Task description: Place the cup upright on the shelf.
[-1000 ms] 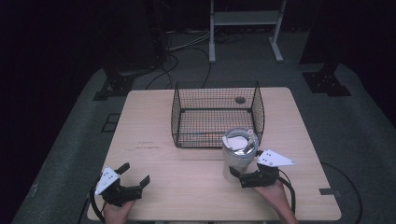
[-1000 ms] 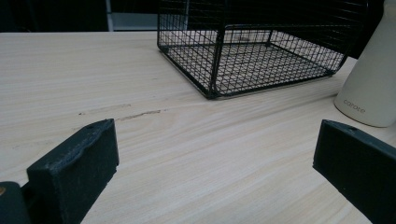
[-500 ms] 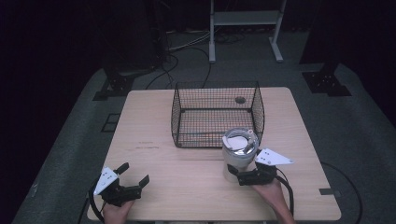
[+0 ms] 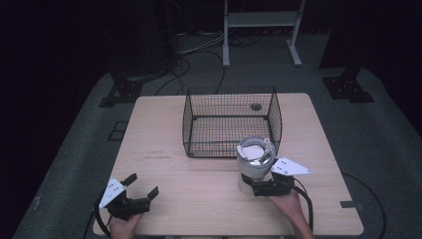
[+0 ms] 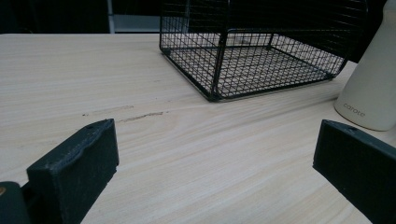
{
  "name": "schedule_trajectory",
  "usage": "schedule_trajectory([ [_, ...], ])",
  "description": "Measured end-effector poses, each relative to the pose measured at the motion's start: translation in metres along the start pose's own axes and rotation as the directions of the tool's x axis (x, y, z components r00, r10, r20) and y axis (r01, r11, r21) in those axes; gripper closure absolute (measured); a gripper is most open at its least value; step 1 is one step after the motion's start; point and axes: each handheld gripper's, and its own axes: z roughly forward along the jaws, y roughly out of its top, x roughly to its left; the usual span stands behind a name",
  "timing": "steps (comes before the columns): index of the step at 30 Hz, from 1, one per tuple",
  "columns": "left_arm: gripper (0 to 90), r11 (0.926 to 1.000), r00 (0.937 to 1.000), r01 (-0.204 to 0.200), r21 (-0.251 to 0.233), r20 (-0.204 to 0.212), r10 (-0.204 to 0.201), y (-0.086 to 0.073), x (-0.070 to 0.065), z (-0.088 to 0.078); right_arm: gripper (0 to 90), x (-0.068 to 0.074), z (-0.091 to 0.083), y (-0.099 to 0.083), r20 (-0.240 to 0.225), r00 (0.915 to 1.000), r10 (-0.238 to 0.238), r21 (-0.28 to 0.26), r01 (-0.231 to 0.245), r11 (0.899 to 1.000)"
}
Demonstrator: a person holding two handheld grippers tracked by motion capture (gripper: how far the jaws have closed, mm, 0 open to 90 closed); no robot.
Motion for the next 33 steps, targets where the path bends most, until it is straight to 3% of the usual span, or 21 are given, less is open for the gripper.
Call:
schedule_trajectory([
  [25, 0.0, 0.9999, 0.9999, 0.014, -0.008, -0.006, -0.014, 0.0, 0.004, -0.003, 8.0, 0.003, 0.003, 0.004, 0.022, 0.9997, -0.001, 0.012, 0.0, 1.0],
  [33, 0.0, 0.9998, 0.9998, 0.016, -0.015, -0.007, -0.016, 0.0, 0.006, -0.005, 8.1, 0.003, 0.005, 0.01, 0.01, 0.9998, 0.015, -0.012, -0.015, 1.0],
])
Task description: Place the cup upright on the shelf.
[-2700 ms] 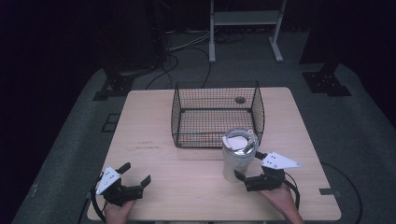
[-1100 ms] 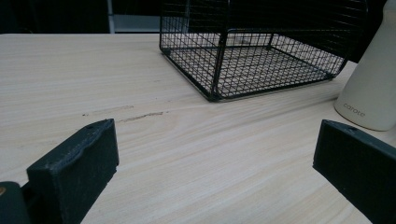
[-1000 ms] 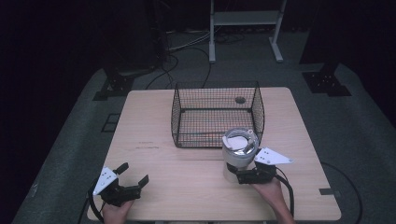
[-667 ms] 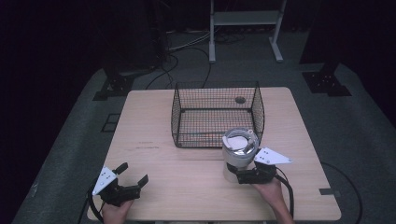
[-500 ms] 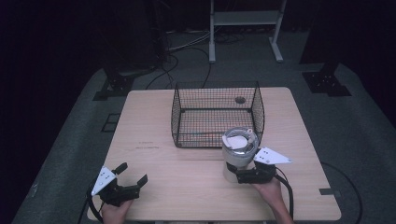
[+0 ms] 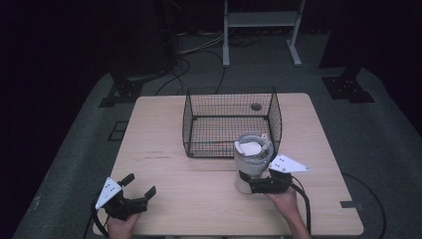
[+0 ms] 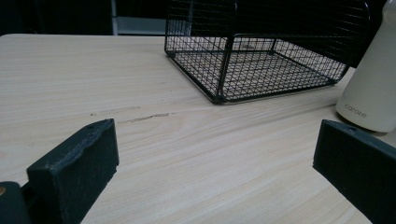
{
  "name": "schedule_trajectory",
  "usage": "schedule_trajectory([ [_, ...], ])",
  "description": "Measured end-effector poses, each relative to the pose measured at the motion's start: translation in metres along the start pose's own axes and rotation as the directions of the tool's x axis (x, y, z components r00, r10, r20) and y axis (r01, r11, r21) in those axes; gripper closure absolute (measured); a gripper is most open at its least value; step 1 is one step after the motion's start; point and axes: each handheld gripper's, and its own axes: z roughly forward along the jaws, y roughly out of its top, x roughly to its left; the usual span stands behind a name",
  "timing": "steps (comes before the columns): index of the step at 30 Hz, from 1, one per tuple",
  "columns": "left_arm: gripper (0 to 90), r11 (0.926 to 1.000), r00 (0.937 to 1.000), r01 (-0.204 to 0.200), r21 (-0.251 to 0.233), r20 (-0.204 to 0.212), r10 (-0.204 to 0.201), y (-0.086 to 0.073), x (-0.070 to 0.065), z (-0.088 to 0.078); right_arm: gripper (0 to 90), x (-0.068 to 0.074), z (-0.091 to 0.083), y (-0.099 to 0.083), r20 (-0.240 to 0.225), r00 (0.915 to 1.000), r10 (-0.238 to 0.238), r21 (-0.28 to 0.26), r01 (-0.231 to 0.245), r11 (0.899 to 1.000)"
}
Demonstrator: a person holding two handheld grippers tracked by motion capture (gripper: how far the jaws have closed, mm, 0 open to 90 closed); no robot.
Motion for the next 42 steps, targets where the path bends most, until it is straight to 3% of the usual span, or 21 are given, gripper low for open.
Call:
schedule_trajectory([
  [10, 0.0, 1.0, 1.0, 0.007, -0.004, -0.001, -0.007, 0.0, 0.0, -0.001, 8.1, 0.002, -0.002, 0.018, -0.013, 0.9998, -0.012, -0.025, 0.012, 1.0],
  [32, 0.0, 0.9999, 1.0, 0.006, -0.009, 0.003, -0.006, 0.0, 0.001, 0.0, 8.1, 0.0, 0.011, 0.081, -0.032, 0.9977, -0.059, -0.062, 0.057, 0.996],
  [42, 0.0, 0.9999, 1.0, 0.007, -0.013, 0.004, -0.007, 0.0, 0.001, -0.001, 8.1, -0.015, 0.026, 0.119, 0.01, 0.9981, -0.061, -0.091, 0.061, 0.994],
])
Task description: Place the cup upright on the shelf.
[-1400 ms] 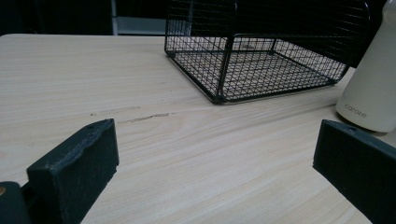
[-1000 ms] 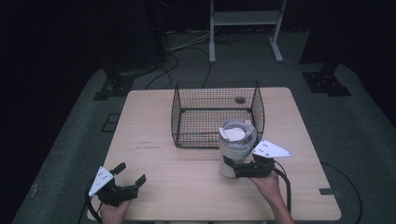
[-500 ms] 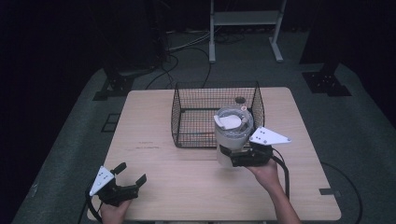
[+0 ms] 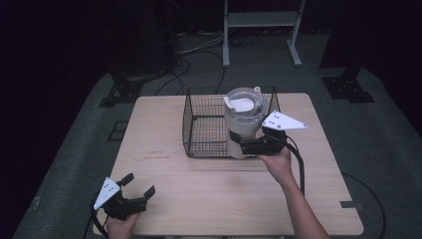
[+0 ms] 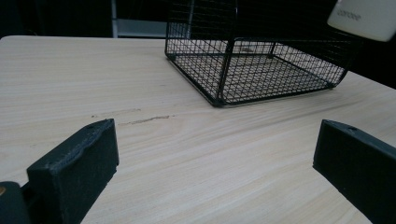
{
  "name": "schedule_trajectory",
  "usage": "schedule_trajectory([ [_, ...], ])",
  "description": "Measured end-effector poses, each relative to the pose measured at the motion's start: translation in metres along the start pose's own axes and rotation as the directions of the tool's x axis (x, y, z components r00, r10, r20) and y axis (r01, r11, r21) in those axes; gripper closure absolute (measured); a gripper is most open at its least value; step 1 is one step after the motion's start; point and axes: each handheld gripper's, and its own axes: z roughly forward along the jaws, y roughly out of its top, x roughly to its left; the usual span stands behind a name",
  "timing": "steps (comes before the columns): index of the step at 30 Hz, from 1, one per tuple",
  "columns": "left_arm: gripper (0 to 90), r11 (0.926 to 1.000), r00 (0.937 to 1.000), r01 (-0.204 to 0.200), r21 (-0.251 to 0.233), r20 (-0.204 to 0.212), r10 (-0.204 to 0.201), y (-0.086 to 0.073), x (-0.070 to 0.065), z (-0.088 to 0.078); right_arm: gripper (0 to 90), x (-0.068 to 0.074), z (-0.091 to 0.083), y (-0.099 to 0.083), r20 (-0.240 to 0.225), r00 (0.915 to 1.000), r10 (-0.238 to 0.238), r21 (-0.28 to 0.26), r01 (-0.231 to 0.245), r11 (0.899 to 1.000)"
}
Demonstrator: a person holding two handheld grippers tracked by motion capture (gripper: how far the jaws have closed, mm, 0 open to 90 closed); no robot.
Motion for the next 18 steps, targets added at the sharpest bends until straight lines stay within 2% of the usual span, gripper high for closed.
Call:
schedule_trajectory([
  [5, 0.0, 1.0, 1.0, -0.001, 0.002, 0.002, 0.001, 0.0, 0.0, 0.0, 8.1, -0.01, 0.013, 0.012, 0.033, 0.9994, -0.011, 0.005, 0.011, 1.0],
  [10, 0.0, 1.0, 1.0, 0.008, 0.0, 0.001, -0.008, 0.0, 0.0, -0.001, 8.0, -0.021, 0.029, 0.019, 0.061, 0.9981, 0.014, 0.005, -0.015, 1.0],
  [18, 0.0, 0.9999, 0.9999, 0.011, -0.009, -0.001, -0.011, 0.001, 0.001, -0.002, 8.0, -0.036, 0.055, 0.016, 0.093, 0.9949, 0.039, 0.011, -0.041, 0.999],
])
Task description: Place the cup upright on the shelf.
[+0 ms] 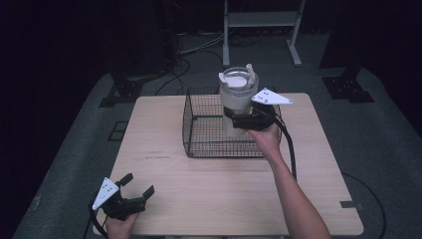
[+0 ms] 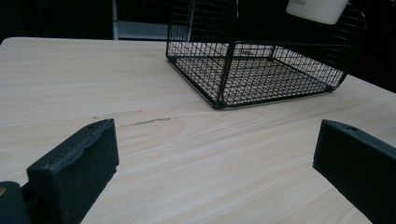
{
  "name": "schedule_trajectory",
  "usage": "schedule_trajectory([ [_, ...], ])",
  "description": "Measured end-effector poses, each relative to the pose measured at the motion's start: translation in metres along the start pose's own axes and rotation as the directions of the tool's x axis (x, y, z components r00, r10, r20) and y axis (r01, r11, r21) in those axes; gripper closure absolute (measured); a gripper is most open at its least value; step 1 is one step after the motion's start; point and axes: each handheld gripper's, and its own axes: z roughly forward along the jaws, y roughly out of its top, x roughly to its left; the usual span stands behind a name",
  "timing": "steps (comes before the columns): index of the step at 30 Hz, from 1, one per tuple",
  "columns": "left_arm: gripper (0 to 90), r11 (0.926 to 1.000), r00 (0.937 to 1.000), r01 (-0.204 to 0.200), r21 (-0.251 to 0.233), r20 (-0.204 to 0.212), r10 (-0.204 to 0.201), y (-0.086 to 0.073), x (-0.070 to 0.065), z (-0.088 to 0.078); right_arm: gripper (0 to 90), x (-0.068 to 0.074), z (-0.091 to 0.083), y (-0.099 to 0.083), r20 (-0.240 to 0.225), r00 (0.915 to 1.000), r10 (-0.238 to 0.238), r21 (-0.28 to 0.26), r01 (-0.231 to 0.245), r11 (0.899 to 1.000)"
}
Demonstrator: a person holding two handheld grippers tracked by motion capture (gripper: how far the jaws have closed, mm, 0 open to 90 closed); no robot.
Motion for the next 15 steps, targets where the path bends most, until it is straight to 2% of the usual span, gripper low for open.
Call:
schedule_trajectory([
  [8, 0.0, 1.0, 1.0, -0.001, -0.001, -0.001, 0.001, 0.0, 0.001, 0.0, 7.9, -0.008, 0.018, -0.009, 0.012, 0.9995, 0.028, 0.015, -0.028, 0.999],
  [15, 0.0, 1.0, 1.0, 0.001, -0.004, 0.0, -0.001, 0.0, 0.001, -0.001, 7.9, -0.013, 0.033, -0.009, 0.02, 0.9997, 0.012, 0.053, -0.013, 0.998],
])
